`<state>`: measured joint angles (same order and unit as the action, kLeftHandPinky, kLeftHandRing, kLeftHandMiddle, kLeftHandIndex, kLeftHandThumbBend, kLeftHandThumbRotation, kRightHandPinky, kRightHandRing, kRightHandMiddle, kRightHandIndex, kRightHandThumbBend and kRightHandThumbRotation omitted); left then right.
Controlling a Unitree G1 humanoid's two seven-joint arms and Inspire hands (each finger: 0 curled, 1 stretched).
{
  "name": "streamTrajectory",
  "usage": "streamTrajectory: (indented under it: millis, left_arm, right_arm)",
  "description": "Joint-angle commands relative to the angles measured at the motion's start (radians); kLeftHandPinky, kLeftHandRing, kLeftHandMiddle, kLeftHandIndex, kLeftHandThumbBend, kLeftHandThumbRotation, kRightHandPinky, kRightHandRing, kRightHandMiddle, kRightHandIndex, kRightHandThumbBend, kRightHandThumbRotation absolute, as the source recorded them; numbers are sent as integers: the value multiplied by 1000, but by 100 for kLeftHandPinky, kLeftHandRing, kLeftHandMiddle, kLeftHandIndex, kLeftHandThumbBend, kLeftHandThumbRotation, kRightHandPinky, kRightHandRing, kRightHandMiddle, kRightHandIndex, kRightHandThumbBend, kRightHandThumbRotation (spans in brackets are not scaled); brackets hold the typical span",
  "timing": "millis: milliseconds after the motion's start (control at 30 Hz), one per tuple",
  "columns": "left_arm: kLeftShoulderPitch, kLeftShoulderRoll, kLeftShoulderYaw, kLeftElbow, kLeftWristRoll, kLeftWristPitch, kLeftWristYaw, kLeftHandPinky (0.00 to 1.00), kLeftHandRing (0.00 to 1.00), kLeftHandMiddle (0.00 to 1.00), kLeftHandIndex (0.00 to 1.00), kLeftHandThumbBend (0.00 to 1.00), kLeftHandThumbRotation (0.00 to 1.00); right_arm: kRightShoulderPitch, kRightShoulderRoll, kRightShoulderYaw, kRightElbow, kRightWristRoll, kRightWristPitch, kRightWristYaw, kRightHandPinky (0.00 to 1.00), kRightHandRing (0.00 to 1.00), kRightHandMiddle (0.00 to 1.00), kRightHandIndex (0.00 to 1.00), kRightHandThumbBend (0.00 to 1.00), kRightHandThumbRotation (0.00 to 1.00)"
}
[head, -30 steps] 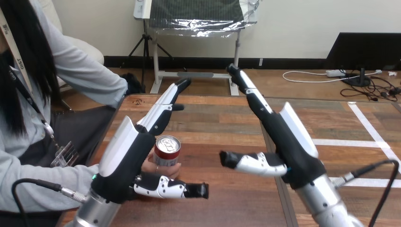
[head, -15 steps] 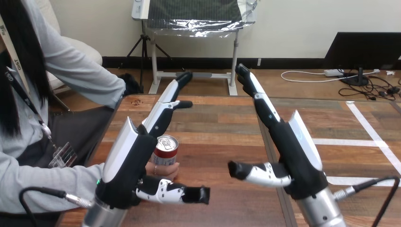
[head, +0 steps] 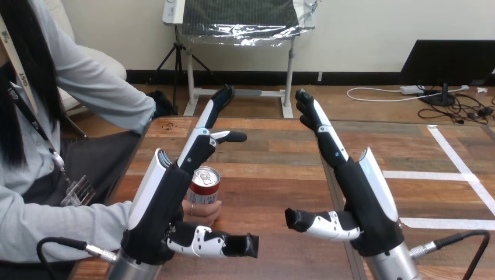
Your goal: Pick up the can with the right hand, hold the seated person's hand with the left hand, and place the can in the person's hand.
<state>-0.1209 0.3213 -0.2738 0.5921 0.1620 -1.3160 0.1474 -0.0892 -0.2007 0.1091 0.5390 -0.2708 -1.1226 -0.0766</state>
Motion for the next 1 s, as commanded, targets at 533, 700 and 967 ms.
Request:
streamTrajectory:
  millis: [533,700,967]
  left_arm:
    - [2,-72,50,-24,-76,3,-111,83,100,100,100,100,63]
    - [4,-83,65,-20,-72,-1,-123,84,100,100,100,100,63]
    - [10,-93,66,-23,-98,6,-151,84,100,100,100,100,63]
  right_arm:
    - [-12,42,-3,53,41,-58,3,100,100,99,98,100,75]
    - [-12,51,-8,67,43,-67,-1,100,100,99,97,100,75]
    - [-18,55,-9,88,46,-87,-1,100,100,100,97,100,73]
